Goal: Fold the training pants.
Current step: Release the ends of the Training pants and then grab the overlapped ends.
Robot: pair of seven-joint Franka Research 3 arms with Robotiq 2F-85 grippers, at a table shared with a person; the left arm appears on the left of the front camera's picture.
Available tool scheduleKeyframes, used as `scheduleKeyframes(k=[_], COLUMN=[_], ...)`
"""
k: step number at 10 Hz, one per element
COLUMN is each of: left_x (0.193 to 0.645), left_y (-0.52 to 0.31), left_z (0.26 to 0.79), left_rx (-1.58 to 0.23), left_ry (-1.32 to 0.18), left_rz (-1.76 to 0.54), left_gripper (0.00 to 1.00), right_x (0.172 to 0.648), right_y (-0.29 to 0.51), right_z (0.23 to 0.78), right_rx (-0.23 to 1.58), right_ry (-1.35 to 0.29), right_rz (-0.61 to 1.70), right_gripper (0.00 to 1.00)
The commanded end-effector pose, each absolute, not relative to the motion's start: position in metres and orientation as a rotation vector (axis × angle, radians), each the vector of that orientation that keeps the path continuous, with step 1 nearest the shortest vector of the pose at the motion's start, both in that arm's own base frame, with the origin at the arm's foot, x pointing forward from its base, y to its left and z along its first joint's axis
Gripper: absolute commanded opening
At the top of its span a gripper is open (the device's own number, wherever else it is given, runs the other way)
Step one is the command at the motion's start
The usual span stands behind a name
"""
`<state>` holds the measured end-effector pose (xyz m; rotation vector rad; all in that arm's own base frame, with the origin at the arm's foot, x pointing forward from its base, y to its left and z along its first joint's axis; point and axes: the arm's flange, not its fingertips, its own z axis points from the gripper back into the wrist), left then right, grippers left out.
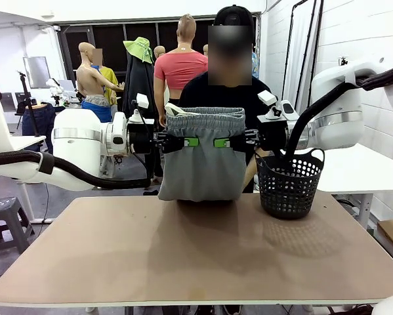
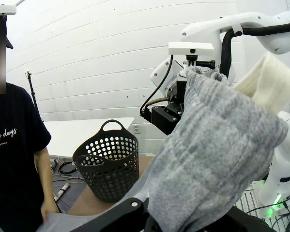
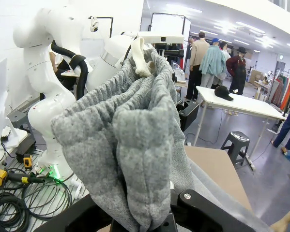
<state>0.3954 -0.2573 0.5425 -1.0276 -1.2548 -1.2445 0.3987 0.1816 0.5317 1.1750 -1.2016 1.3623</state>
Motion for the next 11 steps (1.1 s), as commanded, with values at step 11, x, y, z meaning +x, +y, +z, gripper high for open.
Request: scheduleKeyframes(k=[11], left_x=[0.3937], left_y=[-0.2582], left_z=[0.5457], left_rx=[-1.027], left_ry=[-1.266], left_rz=[-1.239], left_gripper=[0.0], right_x=[0.3965], right_y=[0.1819], right_z=[0.5301], right_rx=[1.197], right_ry=[-1.225], right_rz=[1.352], right_gripper=[0.0])
